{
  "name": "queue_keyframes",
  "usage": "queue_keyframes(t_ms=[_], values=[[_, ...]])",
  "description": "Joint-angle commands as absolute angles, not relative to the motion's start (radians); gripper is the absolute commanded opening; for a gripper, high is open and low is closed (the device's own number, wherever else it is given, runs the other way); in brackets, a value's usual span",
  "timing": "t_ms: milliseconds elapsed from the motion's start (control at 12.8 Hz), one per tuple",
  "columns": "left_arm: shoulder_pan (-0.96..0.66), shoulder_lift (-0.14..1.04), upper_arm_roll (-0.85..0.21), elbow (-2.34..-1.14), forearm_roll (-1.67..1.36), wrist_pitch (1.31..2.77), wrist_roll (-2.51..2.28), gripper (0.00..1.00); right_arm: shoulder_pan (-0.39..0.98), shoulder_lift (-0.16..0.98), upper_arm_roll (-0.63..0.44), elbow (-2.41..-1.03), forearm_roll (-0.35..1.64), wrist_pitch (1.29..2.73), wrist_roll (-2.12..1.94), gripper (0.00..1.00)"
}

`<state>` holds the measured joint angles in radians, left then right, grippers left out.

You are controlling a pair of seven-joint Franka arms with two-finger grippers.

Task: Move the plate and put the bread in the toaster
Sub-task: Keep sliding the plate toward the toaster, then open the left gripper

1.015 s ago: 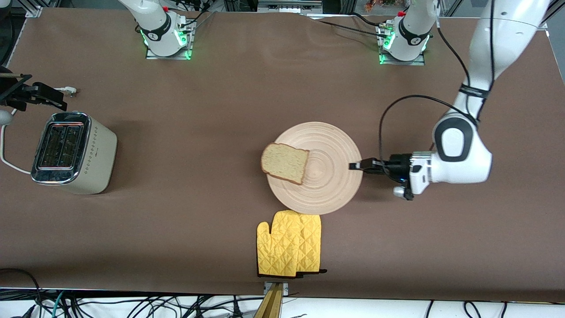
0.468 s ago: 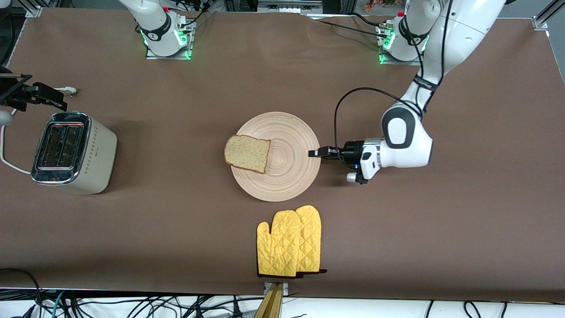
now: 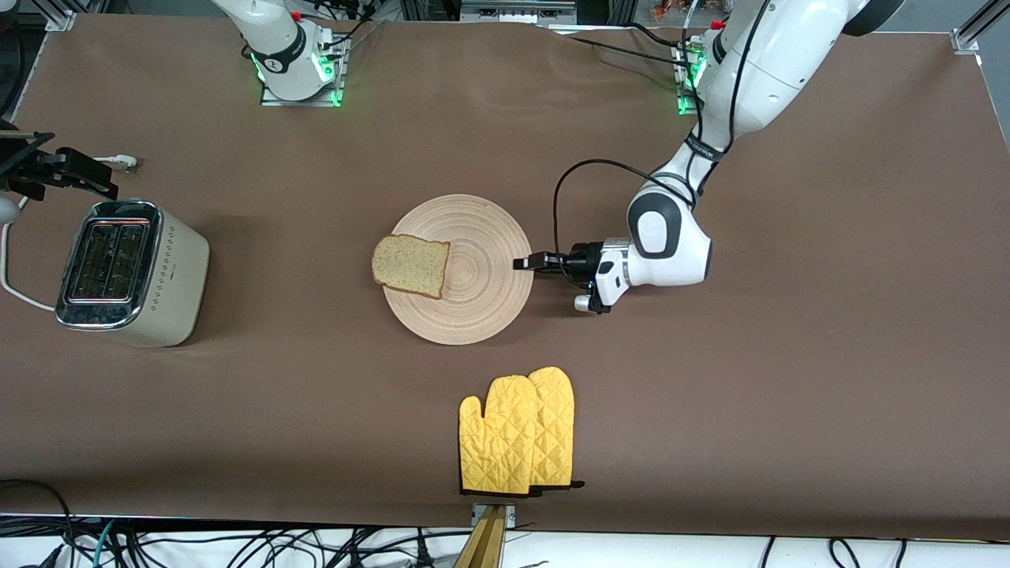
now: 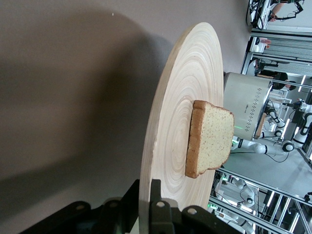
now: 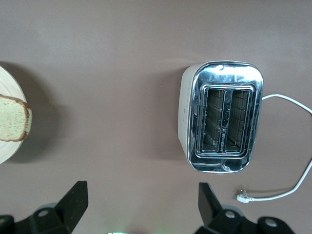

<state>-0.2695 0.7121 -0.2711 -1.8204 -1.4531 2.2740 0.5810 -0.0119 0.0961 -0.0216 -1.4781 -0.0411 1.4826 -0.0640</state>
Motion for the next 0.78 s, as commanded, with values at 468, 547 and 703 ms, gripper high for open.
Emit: queue_keyframes(t_ms=[468, 547, 703], values=[[-0.302, 0.762, -0.242, -1.775, -1.494, 2.295, 0.624, 0.00, -0.011, 0.130, -0.012, -1.457, -0.028, 1.462, -0.081, 1.00], [-0.302, 0.767, -0.238, -1.775, -1.494, 2.295, 0.638, 0.00, 0.001, 0.132, -0.011, -1.457, -0.032, 1.459, -0.083, 1.00], [-0.302, 0.767, -0.227, -1.775, -1.494, 2.295, 0.652, 0.28, 0.009, 0.132, -0.012, -1.457, -0.038, 1.436, -0.080, 1.00]])
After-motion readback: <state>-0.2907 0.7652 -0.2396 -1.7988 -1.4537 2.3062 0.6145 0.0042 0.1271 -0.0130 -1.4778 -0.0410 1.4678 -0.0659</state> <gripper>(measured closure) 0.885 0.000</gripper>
